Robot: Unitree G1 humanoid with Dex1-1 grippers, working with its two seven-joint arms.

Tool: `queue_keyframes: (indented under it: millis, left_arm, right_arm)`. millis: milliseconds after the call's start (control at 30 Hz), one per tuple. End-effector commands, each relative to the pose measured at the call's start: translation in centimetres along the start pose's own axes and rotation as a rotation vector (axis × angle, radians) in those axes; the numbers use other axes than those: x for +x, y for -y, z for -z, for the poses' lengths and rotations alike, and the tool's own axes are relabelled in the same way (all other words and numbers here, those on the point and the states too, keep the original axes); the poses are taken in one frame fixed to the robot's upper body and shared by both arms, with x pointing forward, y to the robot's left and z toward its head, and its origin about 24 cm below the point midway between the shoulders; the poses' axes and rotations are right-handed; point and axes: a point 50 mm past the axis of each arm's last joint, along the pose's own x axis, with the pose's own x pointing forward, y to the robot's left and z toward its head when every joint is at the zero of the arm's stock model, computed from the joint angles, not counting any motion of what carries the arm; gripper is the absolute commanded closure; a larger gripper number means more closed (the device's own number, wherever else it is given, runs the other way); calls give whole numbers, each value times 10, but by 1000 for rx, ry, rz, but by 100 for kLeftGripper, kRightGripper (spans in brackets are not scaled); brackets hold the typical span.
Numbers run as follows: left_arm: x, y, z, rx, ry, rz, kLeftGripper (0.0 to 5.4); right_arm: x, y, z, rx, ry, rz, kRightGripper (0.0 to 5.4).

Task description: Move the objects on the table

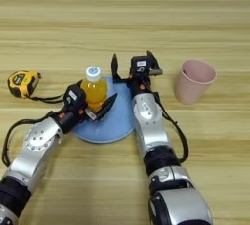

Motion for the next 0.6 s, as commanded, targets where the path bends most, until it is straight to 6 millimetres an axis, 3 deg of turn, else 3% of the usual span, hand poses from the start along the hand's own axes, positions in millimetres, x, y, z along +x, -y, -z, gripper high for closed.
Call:
queue_keyframes:
  millis: [33,233,600]
  left_arm:
    - [2,-5,-2,27,3,-14,63]
    - [3,-9,-7,21,42,-42,4]
    - [-4,1,-49,-62,246,79,4]
  right_arm:
    - [5,-4,-5,-5,13,-13,0]
    - [5,-3,-4,-6,7,-15,0]
    - [5,-4,-3,-8,3,-17,0]
